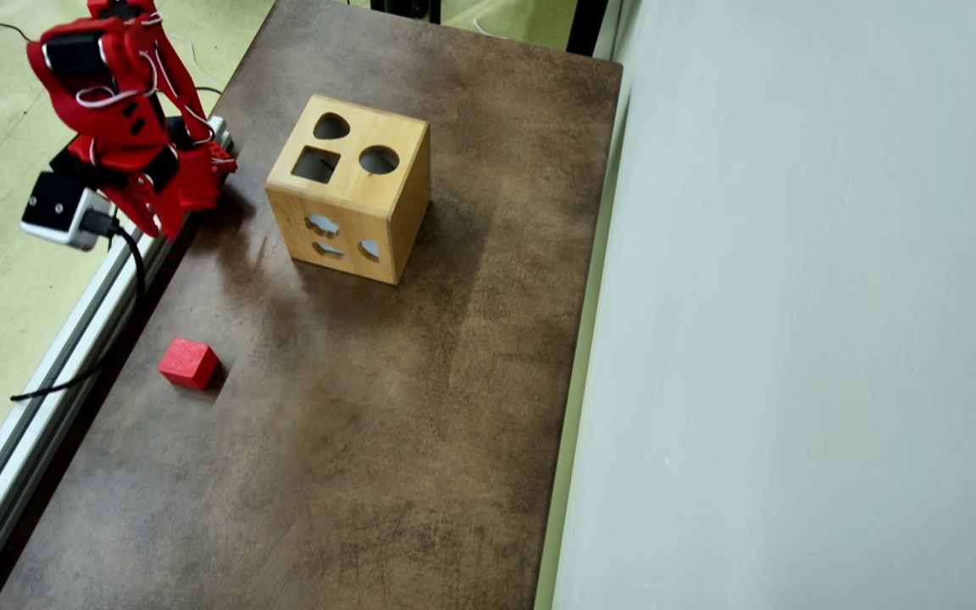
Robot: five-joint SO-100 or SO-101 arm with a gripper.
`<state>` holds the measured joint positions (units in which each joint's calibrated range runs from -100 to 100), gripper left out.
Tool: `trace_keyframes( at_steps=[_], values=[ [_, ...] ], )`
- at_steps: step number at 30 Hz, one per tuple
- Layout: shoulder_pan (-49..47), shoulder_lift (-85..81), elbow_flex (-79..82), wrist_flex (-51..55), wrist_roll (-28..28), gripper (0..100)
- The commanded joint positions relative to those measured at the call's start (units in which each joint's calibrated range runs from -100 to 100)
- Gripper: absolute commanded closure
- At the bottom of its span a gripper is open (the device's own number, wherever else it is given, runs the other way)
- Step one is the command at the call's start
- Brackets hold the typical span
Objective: Pick and place the red cube on the square hole
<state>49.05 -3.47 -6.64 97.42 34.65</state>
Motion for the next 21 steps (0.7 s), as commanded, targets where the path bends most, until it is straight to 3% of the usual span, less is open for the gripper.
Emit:
trace_keyframes(
  at_steps=[1, 13, 21],
  values=[
    [0.3, 4.2, -1.2, -0.6, 0.3, 92],
    [1.9, 18.3, -1.0, -14.5, 0.8, 92],
    [8.3, 20.6, -1.0, -14.9, 7.3, 92]
  ],
)
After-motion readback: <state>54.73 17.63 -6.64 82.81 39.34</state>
